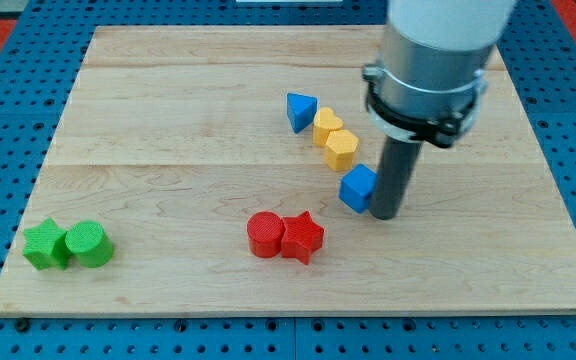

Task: Move the blue cube diagonal to the blue triangle

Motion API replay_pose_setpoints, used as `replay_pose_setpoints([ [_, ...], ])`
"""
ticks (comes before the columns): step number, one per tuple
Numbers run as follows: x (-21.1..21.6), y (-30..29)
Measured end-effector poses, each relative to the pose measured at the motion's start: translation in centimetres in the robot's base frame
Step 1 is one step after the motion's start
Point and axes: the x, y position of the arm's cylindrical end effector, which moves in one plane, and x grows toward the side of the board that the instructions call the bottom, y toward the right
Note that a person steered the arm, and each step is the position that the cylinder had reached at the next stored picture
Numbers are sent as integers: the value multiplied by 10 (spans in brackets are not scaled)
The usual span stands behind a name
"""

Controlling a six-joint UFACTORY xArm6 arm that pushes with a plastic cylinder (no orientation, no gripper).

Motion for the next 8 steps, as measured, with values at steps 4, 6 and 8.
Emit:
replay_pose_setpoints([
  [4, -16, 12],
  [6, -14, -90],
  [8, -15, -43],
])
